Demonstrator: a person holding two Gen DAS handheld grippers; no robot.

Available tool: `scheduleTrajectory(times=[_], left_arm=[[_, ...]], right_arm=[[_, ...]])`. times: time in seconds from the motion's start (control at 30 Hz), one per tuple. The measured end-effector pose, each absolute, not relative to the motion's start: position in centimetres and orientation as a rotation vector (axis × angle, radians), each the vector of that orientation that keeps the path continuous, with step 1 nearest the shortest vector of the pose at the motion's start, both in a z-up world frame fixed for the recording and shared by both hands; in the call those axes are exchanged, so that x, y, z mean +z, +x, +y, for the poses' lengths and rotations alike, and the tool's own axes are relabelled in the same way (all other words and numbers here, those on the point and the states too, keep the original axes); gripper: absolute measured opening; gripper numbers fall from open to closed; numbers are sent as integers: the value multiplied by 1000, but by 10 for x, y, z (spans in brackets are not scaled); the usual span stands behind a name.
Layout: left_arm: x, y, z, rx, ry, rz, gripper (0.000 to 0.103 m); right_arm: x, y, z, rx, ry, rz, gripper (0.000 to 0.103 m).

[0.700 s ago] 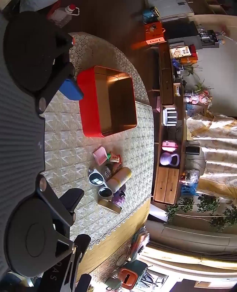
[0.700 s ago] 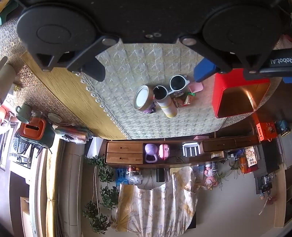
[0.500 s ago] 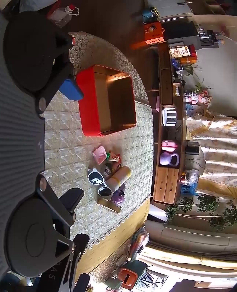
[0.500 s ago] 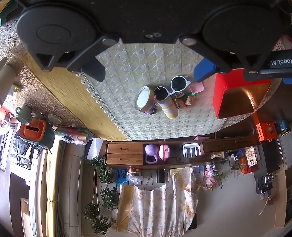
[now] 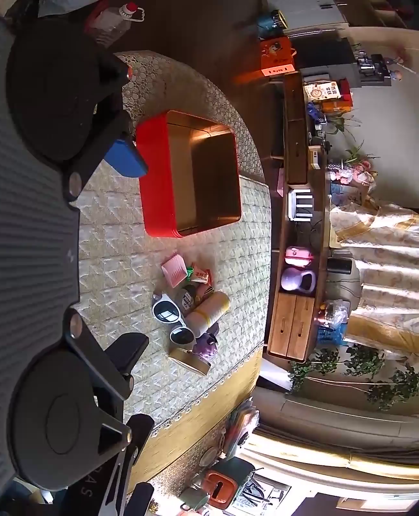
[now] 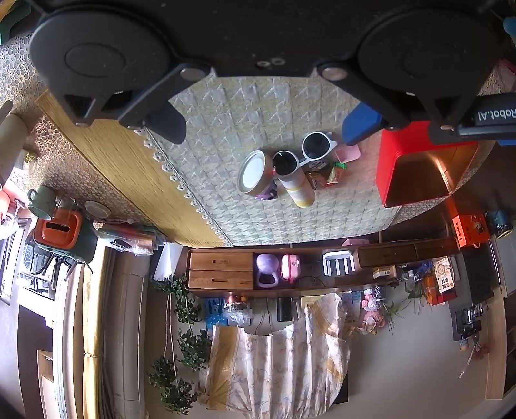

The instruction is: Organize rigid objects

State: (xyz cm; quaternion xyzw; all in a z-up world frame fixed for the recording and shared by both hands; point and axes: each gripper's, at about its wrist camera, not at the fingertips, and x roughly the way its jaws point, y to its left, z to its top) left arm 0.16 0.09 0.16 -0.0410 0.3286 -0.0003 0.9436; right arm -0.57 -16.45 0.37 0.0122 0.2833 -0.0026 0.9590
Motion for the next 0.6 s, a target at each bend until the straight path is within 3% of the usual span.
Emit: scheduleTrajectory(times=[0.6], left_arm=[[1,9,7,12,-119,670,103]], right_arm=[[4,-1,-162,12,28,573,103]])
